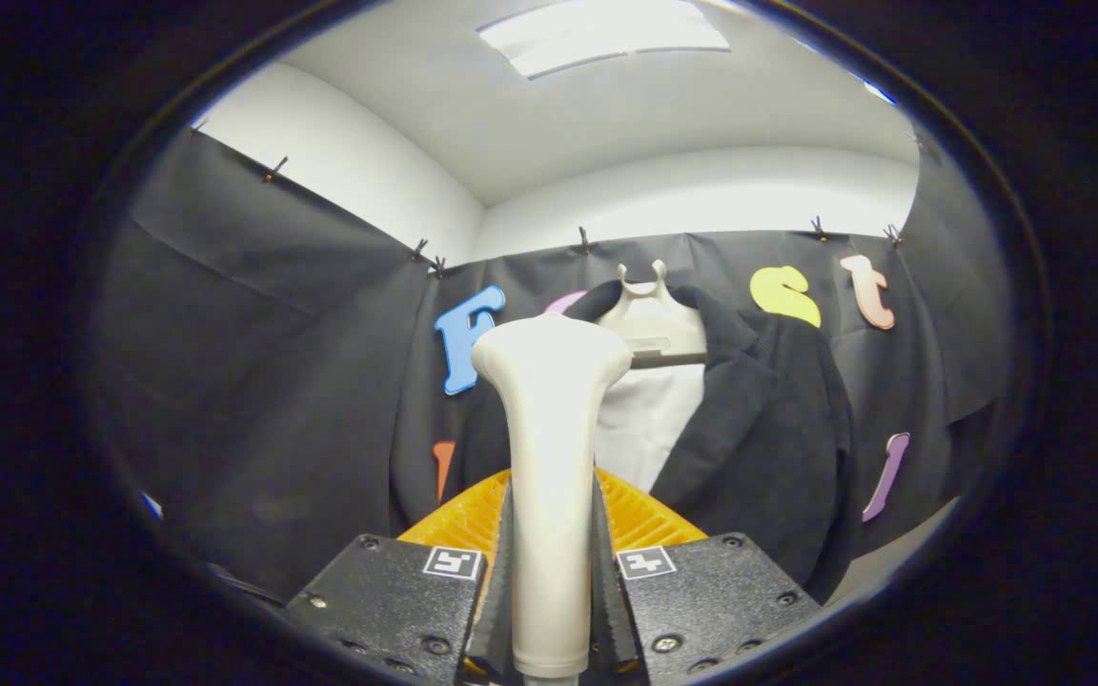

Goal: Iron the clothes twice with a garment steamer, once on the left side and once on the right side.

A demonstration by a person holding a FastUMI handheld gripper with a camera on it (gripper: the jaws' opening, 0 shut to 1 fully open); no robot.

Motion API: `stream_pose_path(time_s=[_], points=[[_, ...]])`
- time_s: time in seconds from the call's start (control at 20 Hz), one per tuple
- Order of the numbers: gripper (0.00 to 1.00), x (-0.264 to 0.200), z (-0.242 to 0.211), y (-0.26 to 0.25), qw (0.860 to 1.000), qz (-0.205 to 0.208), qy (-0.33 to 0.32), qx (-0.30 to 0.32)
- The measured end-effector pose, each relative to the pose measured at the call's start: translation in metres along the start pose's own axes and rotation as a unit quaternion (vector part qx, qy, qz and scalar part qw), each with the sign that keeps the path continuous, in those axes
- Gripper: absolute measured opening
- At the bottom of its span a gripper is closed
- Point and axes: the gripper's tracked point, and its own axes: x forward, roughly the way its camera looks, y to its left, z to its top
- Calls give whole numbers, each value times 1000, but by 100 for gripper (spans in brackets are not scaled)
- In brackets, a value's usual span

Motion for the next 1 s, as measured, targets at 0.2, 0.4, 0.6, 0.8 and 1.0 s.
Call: stream_pose_path(time_s=[0.2, 0.4, 0.6, 0.8, 1.0], points=[[38, 39, 16, 1, 999, -24, -18, -25], [38, 70, 23, 12, 999, -17, -22, -23], [38, 84, 24, 21, 999, -7, -27, -28], [38, 71, 4, 20, 999, -13, -16, -31], [38, 52, -13, 7, 1000, -24, 4, -20]])
